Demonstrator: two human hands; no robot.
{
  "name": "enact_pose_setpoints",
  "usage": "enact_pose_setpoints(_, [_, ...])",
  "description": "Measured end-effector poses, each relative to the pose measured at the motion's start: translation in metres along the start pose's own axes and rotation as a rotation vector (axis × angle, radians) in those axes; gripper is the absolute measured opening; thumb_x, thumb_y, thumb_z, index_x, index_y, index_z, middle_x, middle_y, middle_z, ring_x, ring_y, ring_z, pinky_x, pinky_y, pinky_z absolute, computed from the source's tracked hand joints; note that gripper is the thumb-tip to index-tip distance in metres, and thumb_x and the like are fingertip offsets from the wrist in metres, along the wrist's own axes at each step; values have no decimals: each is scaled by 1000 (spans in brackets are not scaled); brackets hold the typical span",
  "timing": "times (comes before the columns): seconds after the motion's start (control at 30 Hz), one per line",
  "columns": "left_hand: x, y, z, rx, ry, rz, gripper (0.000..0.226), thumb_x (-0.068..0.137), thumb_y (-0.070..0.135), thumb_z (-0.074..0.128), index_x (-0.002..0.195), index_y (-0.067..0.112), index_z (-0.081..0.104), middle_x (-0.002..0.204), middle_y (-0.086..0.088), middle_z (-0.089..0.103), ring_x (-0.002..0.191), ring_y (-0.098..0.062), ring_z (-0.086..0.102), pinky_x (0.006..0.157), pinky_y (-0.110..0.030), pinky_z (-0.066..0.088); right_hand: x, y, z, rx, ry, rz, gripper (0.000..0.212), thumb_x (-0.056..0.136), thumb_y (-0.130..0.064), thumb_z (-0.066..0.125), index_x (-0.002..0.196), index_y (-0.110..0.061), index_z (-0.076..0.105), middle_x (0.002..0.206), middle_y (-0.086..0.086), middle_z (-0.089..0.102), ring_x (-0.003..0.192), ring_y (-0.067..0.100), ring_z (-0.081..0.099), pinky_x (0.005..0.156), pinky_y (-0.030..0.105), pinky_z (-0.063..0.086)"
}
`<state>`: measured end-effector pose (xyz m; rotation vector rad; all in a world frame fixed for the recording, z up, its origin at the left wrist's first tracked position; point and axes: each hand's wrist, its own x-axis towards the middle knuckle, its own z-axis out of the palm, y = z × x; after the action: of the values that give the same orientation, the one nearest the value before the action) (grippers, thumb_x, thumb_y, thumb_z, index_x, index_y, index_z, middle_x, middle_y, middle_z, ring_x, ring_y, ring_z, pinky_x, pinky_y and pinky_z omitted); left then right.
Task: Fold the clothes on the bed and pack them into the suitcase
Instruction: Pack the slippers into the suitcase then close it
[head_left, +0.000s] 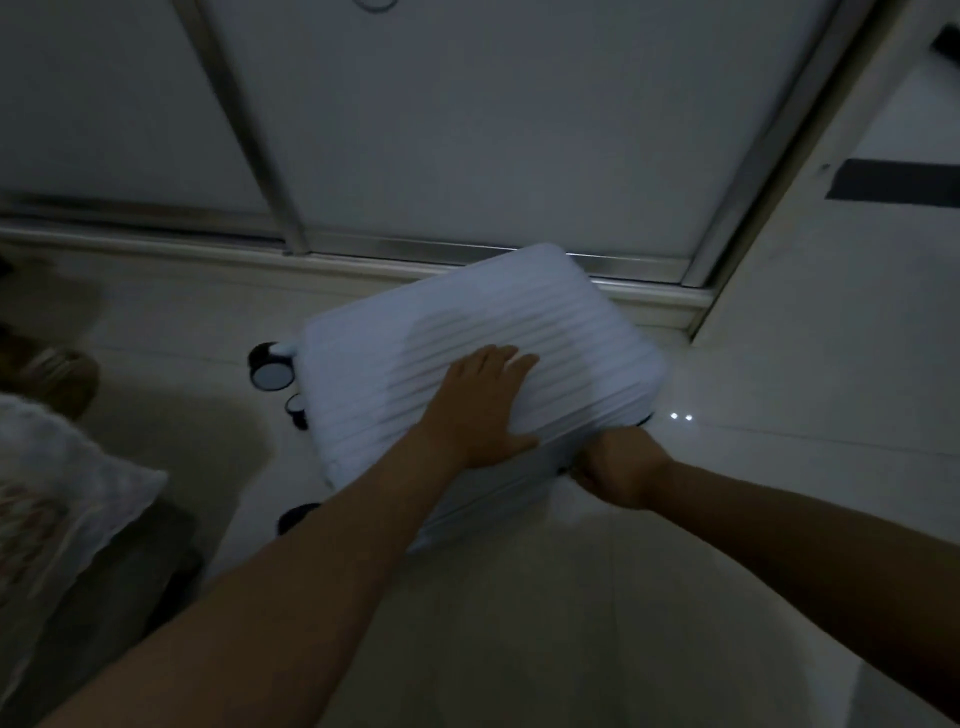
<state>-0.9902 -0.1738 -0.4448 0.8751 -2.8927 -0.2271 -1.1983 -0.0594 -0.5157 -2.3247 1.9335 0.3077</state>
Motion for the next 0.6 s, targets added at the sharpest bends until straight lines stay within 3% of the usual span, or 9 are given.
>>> enact_pose_setpoints(0.07, [34, 23, 9, 19, -57, -20, 97, 79, 63, 61, 152, 22, 12, 159, -8, 13, 146, -30, 12, 118, -50, 13, -5, 8, -7, 90, 29, -47, 39, 95, -44, 42, 86, -21, 73, 83, 1, 71, 76, 22, 65, 66, 30, 50])
enact_pose_setpoints(0.13, [62, 37, 20, 32, -101, -78, 102, 80, 66, 58, 153, 18, 6, 160, -11, 6, 147, -32, 5, 119, -52, 8, -11, 22, -20, 146, 249, -32, 41, 87, -44, 41, 63, -21, 65, 61, 0, 64, 54, 21, 60, 50, 25, 42])
enact_pose_setpoints(0.2, [80, 42, 28, 44, -129, -129, 109, 78, 73, 53, 153, 16, -1, 161, -14, -1, 147, -33, 0, 119, -52, 4, -15, 46, -30, 194, 458, 79, 39, 83, -45, 40, 56, -22, 57, 53, -3, 58, 45, 19, 56, 46, 24, 42])
enact_pose_setpoints(0.27, [87, 41, 34, 83, -153, -129, 115, 74, 79, 51, 153, 19, -5, 161, -14, -8, 147, -34, -5, 119, -52, 1, -11, 72, -35, 229, 578, 246, 38, 86, -45, 39, 64, -22, 60, 64, -1, 60, 57, 19, 57, 52, 25, 41])
enact_pose_setpoints(0.33, [87, 36, 38, 84, -147, -111, 115, 71, 81, 51, 153, 24, -5, 161, -11, -11, 148, -31, -7, 119, -49, 0, -4, 87, -43, 371, 636, 443, 37, 87, -42, 39, 96, -17, 66, 93, 7, 61, 86, 24, 58, 67, 28, 41])
enact_pose_setpoints(0.4, [85, 33, 39, 54, -124, -106, 115, 68, 83, 51, 153, 28, -2, 161, -7, -9, 148, -28, -5, 119, -46, 1, 6, 94, -53, 744, 496, 523, 46, 95, -33, 47, 135, -11, 50, 130, 15, 52, 117, 31, 49, 90, 31, 39])
enact_pose_setpoints(0.47, [85, 33, 36, 38, -126, -108, 116, 61, 85, 48, 153, 30, 4, 161, -7, -4, 148, -27, -1, 118, -45, 5, 12, 93, -59, 1098, 233, 547, 60, 98, -30, 48, 150, -8, 27, 148, 15, 38, 131, 29, 40, 98, 25, 32])
enact_pose_setpoints(0.53, [82, 35, 28, 36, -146, -99, 116, 55, 87, 42, 152, 30, 11, 160, -6, 3, 146, -27, 5, 117, -45, 10, 15, 92, -55, 1129, 140, 593, 65, 94, -42, 49, 148, -13, 28, 143, 13, 44, 124, 28, 46, 92, 26, 35])
enact_pose_setpoints(0.6, [77, 36, 15, 21, -157, -69, 107, 55, 85, 34, 146, 30, 25, 155, -6, 17, 141, -27, 18, 114, -44, 19, 8, 89, -54, 1015, 181, 664, 51, 94, -45, 50, 133, -12, 45, 119, 10, 55, 105, 26, 54, 82, 29, 39])
